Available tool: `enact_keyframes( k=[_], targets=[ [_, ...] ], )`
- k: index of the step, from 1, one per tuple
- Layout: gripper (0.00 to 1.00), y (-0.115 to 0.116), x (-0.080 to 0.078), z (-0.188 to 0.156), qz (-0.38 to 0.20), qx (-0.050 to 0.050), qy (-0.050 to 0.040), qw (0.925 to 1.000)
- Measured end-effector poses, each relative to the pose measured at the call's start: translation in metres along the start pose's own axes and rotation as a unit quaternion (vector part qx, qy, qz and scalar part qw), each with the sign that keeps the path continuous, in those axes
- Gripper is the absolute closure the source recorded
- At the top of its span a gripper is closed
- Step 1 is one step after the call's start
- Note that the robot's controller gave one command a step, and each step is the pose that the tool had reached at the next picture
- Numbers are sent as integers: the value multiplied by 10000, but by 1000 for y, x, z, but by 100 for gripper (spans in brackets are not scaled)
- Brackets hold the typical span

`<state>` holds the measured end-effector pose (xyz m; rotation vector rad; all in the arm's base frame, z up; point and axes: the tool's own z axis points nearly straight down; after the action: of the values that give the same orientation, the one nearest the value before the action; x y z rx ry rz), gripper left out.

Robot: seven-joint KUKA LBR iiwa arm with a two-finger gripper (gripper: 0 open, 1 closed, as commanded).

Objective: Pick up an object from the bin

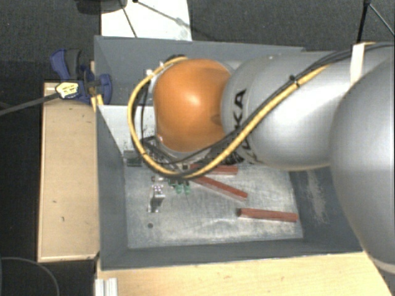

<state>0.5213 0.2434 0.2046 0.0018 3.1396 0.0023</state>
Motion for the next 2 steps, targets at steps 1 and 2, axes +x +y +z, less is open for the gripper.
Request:
enact_keyframes(
  k=[1,2],
  targets=[
    [0,-30,-21,54,-58,-14,-30,10000],
    [0,-45,-27,85,62,15,26,10000]
  ],
)
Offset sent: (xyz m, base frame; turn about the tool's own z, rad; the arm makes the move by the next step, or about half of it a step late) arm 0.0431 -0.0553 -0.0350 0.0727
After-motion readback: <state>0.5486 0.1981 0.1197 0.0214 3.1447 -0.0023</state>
